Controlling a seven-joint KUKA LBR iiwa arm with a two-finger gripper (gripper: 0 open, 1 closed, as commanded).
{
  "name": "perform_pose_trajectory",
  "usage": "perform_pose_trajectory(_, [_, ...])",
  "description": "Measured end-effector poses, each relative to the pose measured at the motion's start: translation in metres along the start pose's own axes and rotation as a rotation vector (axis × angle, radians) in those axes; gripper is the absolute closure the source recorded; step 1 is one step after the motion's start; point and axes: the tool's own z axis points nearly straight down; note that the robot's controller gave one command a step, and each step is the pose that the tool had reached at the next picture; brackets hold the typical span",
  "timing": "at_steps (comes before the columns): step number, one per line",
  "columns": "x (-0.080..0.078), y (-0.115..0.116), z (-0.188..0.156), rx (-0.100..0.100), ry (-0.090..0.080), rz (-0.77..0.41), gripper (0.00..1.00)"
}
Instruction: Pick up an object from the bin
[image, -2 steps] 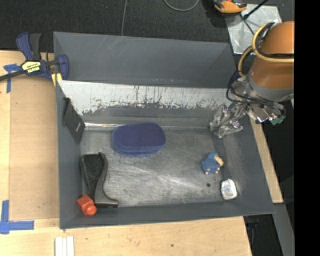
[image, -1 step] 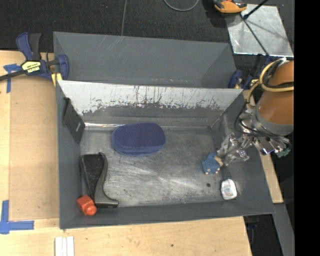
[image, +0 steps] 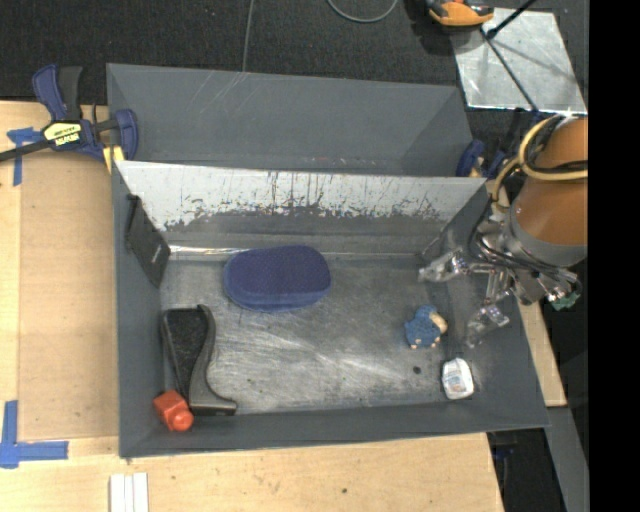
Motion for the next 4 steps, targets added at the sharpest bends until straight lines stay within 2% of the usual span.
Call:
perform_pose_trajectory(1, [-0.055, 0.008, 0.089, 0.003, 0.007, 0.002, 0.00])
perform_pose_trajectory(2, [-0.063, -0.038, 0.099, -0.040, 0.015, -0.352, 0.00])
perform_pose_trajectory(3, [-0.062, -0.047, 0.096, -0.017, 0.013, -0.355, 1.00])
perform_pose_trajectory(4, [-0.041, -0.030, -0.063, 0.007, -0.006, -0.352, 1.00])
